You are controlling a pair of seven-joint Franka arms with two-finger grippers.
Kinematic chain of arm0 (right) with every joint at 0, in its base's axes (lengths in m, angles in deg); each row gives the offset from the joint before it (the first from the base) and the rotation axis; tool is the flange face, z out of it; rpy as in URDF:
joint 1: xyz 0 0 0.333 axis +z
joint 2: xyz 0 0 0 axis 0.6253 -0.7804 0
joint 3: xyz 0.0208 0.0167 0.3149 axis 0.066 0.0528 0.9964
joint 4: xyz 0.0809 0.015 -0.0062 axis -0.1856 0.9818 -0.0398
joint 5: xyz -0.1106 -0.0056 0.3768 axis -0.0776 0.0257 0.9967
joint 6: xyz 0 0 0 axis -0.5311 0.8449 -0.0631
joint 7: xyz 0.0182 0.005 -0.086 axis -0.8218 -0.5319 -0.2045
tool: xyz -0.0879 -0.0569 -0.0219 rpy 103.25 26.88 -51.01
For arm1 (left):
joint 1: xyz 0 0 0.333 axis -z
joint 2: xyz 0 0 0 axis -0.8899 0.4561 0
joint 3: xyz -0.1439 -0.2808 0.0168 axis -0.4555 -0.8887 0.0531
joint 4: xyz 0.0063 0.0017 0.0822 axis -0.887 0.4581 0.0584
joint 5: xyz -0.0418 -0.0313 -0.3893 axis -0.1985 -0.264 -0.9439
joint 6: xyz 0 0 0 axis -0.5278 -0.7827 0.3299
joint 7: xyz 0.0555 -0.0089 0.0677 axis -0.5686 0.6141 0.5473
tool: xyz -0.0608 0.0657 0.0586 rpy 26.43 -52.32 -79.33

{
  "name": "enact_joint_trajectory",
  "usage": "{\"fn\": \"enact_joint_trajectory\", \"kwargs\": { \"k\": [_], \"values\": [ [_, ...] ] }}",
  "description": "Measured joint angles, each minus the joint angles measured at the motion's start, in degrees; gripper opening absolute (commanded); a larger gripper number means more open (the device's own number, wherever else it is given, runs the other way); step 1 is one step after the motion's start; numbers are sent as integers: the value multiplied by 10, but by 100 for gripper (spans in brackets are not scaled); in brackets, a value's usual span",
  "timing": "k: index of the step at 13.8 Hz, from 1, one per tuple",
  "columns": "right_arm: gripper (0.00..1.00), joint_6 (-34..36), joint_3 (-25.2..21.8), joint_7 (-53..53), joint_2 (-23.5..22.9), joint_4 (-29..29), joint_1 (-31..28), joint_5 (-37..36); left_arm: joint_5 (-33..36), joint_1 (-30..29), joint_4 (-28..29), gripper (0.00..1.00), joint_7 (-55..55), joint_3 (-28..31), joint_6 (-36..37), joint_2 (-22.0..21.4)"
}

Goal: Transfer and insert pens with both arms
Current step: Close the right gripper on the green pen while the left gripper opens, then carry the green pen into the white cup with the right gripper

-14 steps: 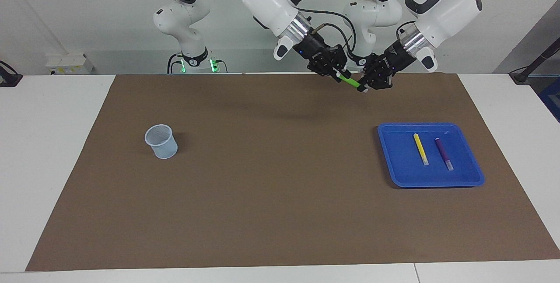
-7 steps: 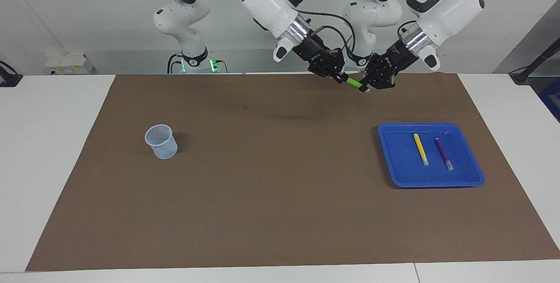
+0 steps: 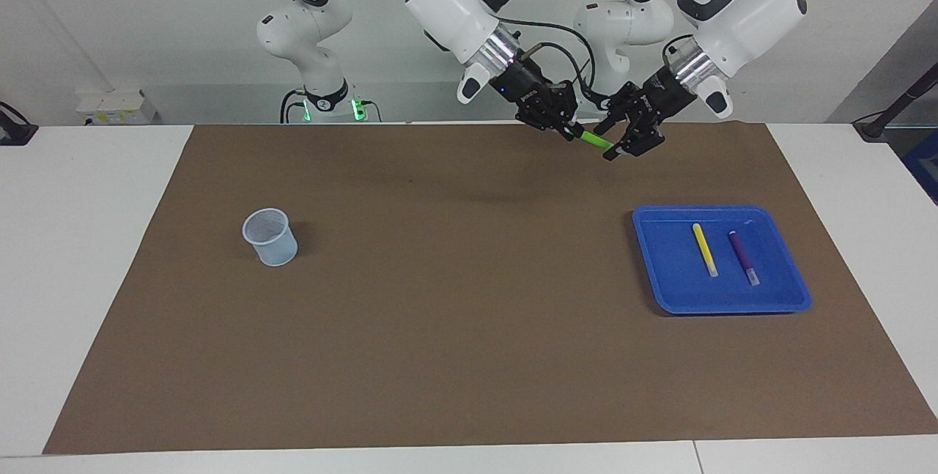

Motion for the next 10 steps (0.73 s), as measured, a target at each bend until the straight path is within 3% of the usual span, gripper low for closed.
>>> {"fn": "enact_joint_trajectory", "kwargs": {
  "k": [4, 7, 10],
  "values": [
    [0, 52, -3, -95, -1, 1, -26, 0, 0, -1, 0, 100, 18, 4, -2, 0],
    [0, 119, -5, -168, -1, 1, -61, -9, 5, -18, 0, 100, 111, 8, 0, 0],
    [0, 226, -8, -239, 3, 0, -118, -99, 62, -38, 1, 100, 241, 11, 20, 0]
  ]
}}
